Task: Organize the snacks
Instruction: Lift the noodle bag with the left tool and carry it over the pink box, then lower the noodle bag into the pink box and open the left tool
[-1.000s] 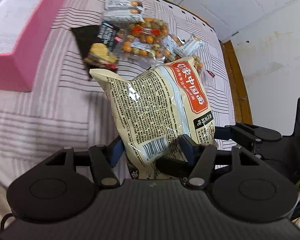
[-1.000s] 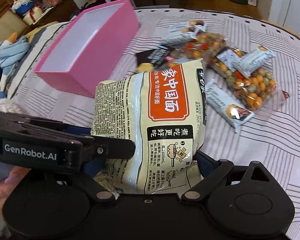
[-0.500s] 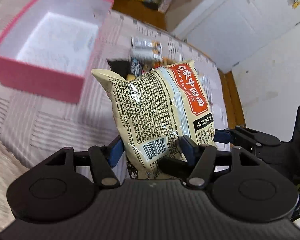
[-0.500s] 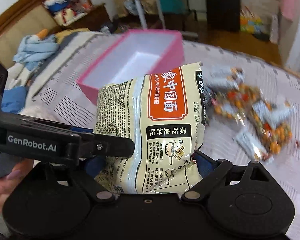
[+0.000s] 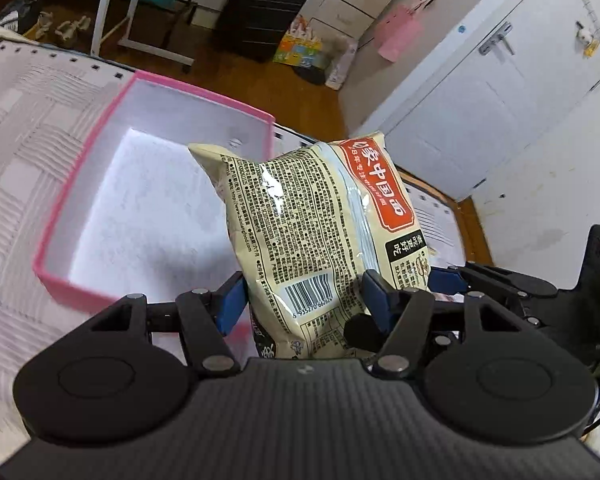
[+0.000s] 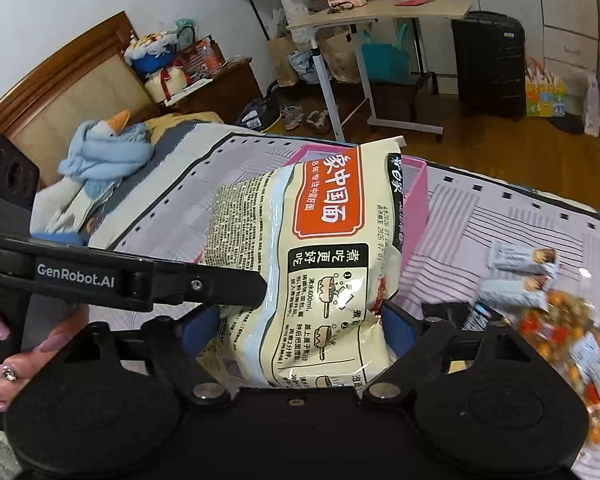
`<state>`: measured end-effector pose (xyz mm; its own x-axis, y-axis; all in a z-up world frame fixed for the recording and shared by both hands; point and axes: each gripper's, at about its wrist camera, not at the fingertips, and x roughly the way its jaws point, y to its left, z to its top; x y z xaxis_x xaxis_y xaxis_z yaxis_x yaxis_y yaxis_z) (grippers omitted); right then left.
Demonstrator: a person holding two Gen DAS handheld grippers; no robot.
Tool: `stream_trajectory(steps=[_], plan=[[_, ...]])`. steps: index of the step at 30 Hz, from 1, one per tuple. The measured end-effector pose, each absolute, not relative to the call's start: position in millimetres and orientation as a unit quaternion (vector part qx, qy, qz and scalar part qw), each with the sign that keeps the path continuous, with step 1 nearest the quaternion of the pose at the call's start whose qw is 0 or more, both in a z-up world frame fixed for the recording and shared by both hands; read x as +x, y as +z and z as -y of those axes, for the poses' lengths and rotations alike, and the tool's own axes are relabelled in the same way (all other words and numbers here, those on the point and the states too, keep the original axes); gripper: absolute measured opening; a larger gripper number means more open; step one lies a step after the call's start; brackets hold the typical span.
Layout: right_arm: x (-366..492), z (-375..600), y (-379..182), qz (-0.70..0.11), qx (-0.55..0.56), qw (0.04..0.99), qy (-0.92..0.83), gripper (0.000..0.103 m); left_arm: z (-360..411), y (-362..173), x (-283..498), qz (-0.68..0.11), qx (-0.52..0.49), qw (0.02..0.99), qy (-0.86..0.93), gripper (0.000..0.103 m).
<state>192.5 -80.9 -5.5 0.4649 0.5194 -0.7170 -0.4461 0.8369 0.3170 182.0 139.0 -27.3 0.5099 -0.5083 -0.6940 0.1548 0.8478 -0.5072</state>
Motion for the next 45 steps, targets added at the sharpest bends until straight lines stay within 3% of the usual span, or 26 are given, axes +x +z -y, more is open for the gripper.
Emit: stream_trajectory(steps=[9, 14, 20, 25, 31, 36, 45], plan=[[252, 33, -42, -0.423, 0.01, 0.872, 0.245, 0.079, -172, -59, 283, -0.487, -0.168, 0.836, -0.188, 0.063], [281, 14, -71, -0.457, 0.047, 0.857, 0.232, 0.081, -187, -88, 313, -0.512, -0.158, 0.828, -0.166, 0.065], [296, -10, -89, -0.456, 0.009, 0.867, 0.202, 0.085, -194, -115, 342, -0.525, -0.168, 0.821, -0.15, 0.069], [314, -11, -104, -0.473, 0.011, 0.862, 0.182, 0.086, -169, -116, 352, -0.52, -0.093, 0.838, -0.139, 0.07], [322, -25, -105, -0.476, -0.035, 0.863, 0.168, 0.087, -169, -125, 364, -0.523, -0.1, 0.836, -0.13, 0.07], [310, -37, -95, -0.426, -0.11, 0.884, 0.16, 0.092, -166, -127, 358, -0.51, -0.069, 0.851, -0.104, 0.07], [288, -13, -73, -0.434, -0.074, 0.876, 0.196, 0.092, -160, -107, 328, -0.495, -0.028, 0.863, -0.099, 0.069]])
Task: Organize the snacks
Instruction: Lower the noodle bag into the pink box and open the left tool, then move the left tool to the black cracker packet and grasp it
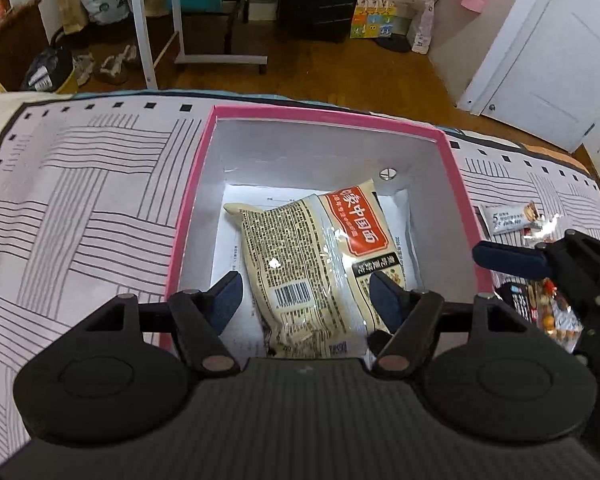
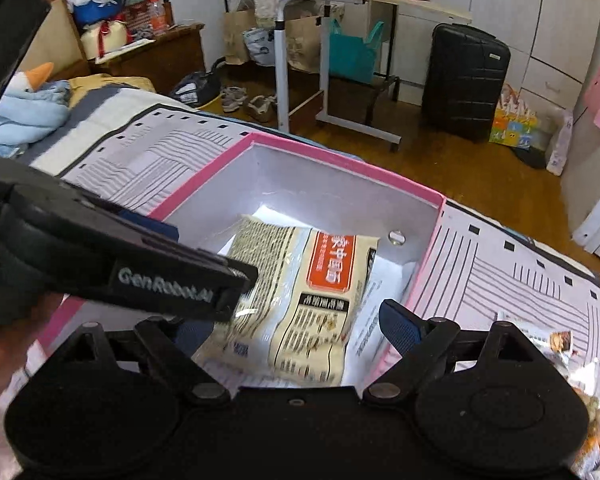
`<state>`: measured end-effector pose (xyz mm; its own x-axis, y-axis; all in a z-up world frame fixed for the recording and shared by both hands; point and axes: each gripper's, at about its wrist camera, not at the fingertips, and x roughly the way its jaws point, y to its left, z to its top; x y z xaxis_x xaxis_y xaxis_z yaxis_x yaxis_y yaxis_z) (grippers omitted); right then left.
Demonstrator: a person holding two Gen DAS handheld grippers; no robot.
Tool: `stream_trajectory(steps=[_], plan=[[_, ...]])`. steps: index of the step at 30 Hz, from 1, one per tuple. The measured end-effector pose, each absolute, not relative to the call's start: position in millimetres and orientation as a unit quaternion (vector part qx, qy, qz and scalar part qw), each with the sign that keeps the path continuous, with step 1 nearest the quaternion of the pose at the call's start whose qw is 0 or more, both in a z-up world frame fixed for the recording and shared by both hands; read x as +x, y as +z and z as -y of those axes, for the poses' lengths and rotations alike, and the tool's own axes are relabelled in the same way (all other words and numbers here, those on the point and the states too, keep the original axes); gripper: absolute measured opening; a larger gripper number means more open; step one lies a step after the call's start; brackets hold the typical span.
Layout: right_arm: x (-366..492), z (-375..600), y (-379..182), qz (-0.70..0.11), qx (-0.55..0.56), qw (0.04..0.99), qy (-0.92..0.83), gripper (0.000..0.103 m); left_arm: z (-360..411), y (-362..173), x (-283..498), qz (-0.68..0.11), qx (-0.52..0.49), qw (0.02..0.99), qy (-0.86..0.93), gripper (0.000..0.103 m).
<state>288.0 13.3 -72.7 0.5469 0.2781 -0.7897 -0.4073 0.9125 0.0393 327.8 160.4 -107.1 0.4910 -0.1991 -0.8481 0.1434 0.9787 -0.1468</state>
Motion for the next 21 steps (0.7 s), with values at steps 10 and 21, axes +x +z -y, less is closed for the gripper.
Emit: stream_trajectory(steps=[10, 21], plan=[[223, 30, -19, -0.37, -0.091, 0.896, 0.226, 0.092, -149, -48, 272, -0.458, 0.013, 0.881, -0.116, 0.07], [143, 98, 43, -0.3, -0.079, 0.922, 0.23, 0.092, -116, 22, 205, -0.424, 0.059, 0.891, -0.15, 0.07]])
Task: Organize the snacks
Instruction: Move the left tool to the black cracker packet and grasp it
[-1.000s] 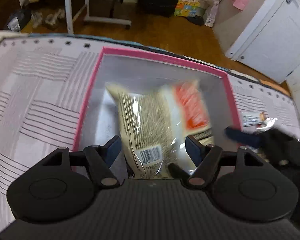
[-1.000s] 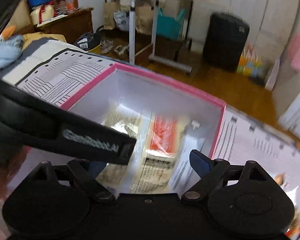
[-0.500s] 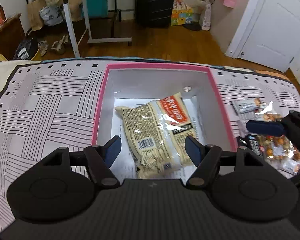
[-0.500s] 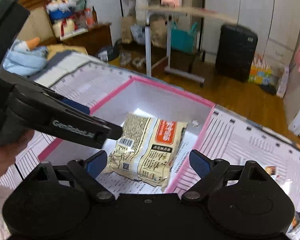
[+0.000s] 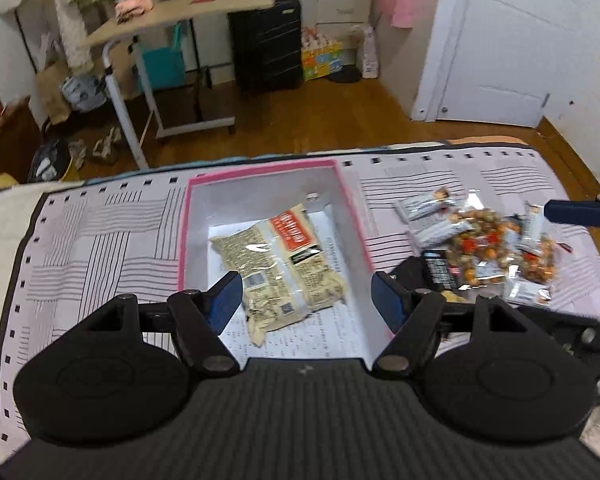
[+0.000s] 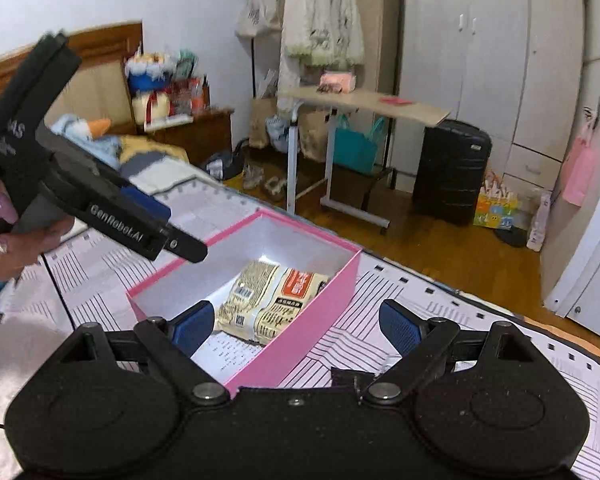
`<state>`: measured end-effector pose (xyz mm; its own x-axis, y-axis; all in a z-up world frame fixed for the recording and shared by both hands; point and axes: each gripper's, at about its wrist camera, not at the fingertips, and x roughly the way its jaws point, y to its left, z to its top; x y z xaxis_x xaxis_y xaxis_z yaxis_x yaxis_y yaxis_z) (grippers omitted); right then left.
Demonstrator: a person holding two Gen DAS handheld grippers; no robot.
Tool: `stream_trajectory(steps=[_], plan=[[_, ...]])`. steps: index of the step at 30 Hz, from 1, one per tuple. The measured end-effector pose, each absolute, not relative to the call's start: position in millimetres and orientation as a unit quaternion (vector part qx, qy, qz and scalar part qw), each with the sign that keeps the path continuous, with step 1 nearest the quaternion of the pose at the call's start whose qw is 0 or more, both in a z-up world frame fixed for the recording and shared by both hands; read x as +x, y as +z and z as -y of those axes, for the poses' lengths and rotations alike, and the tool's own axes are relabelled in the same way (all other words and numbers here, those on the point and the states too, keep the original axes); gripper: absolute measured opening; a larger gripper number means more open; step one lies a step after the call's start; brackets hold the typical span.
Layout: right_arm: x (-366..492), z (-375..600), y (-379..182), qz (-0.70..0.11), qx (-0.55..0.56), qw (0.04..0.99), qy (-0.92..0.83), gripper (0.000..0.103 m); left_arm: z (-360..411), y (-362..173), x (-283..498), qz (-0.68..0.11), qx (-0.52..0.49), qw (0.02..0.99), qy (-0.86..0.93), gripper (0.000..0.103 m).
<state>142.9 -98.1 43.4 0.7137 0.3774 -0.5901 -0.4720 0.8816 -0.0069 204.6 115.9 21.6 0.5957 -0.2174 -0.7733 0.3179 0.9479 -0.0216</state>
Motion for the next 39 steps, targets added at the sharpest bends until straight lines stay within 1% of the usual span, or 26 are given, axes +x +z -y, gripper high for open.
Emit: stream_trajectory(steps=[2, 6, 13, 17, 22, 26, 30, 31, 36, 39], plan=[[135, 112, 51, -0.299, -0.068, 0.925, 0.226, 0.092, -106, 33, 194, -0.42, 0.065, 0.891, -0.159, 0.07], [126, 137, 53, -0.319, -0.063, 0.915, 0.237, 0.092, -77, 47, 172, -0.415, 0.072, 0.887, -0.191, 0.07], [117, 153, 29, -0.362, -0.09, 0.894, 0.247, 0.092, -18, 34, 155, -0.438, 0.066, 0.866, -0.231, 0.069], [124, 160, 2, -0.393, -0.073, 0.881, 0.252, 0.091, 11, 12, 159, -0.459, 0.054, 0.856, -0.234, 0.068], [132, 165, -37, -0.428, -0.046, 0.865, 0.257, 0.089, 35, -24, 172, -0.48, 0.049, 0.845, -0.23, 0.064], [147, 161, -70, -0.448, -0.047, 0.855, 0.258, 0.083, 43, -50, 184, -0.487, 0.047, 0.843, -0.224, 0.06], [168, 165, -106, -0.475, -0.014, 0.846, 0.241, 0.076, 47, -77, 199, -0.487, 0.024, 0.846, -0.217, 0.058], [172, 166, -114, -0.477, -0.009, 0.846, 0.236, 0.076, 47, -83, 204, -0.488, 0.017, 0.846, -0.217, 0.056], [182, 168, -151, -0.478, 0.024, 0.854, 0.204, 0.076, 52, -117, 222, -0.499, -0.01, 0.84, -0.212, 0.054], [187, 166, -162, -0.465, 0.03, 0.863, 0.196, 0.076, 59, -135, 230, -0.504, -0.008, 0.838, -0.208, 0.049]])
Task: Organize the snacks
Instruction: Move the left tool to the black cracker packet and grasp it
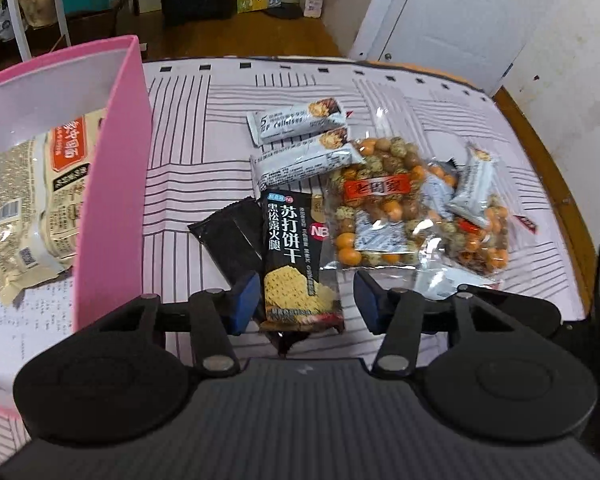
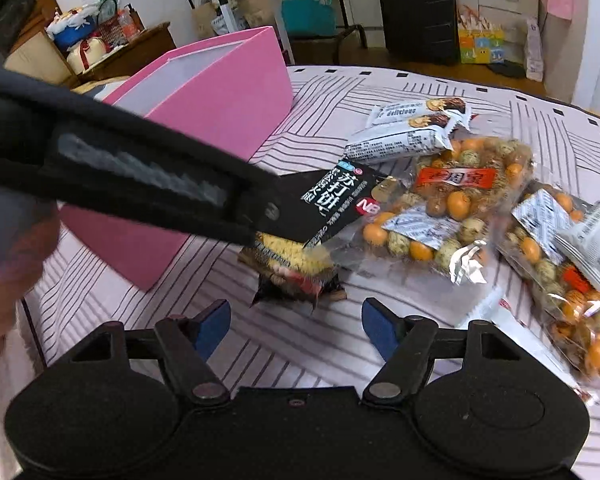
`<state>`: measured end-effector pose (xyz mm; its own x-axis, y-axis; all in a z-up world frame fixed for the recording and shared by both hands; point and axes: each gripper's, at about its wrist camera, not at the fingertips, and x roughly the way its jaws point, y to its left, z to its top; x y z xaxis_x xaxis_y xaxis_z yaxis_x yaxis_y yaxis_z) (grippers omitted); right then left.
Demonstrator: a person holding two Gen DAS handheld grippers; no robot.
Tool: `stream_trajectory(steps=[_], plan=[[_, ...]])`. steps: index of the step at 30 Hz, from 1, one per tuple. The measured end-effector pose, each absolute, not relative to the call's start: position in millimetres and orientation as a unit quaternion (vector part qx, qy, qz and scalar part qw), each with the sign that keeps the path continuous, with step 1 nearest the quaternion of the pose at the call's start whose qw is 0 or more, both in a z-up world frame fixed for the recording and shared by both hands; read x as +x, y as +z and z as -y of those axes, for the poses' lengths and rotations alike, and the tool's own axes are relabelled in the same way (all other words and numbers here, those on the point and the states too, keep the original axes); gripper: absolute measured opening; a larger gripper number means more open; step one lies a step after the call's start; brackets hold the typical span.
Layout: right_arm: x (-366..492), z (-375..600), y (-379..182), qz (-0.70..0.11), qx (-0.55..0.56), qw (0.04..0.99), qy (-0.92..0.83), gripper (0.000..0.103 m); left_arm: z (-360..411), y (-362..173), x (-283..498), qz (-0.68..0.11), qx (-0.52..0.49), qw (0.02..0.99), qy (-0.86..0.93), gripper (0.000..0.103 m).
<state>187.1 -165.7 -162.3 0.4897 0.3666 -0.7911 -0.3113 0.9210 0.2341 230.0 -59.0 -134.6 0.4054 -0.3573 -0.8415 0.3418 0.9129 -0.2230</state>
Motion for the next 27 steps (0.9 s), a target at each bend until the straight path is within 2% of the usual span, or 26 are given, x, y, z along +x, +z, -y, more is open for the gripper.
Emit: stream_trajectory(steps=[8, 13, 17, 23, 27], plan=[[198, 164, -177, -0.444, 0.062, 0.87, 0.203, 0.076, 60, -167, 247, -0.534, -0.008, 0.82, -0.206, 0.031], [200, 163, -179, -0.433, 0.075, 0.875, 0.201, 0.076, 58, -170, 250, -0.546, -0.028, 0.809, -0.215, 0.027], [200, 163, -176, -0.437, 0.068, 0.876, 0.191, 0.067, 60, -168, 247, -0.547, -0.027, 0.809, -0.216, 0.027], [201, 164, -173, -0.461, 0.078, 0.864, 0.185, 0.067, 57, -168, 239, -0.567, -0.039, 0.792, -0.222, 0.027], [200, 156, -175, -0.467, 0.065, 0.863, 0.181, 0.073, 54, -170, 235, -0.573, -0.046, 0.788, -0.221, 0.027]])
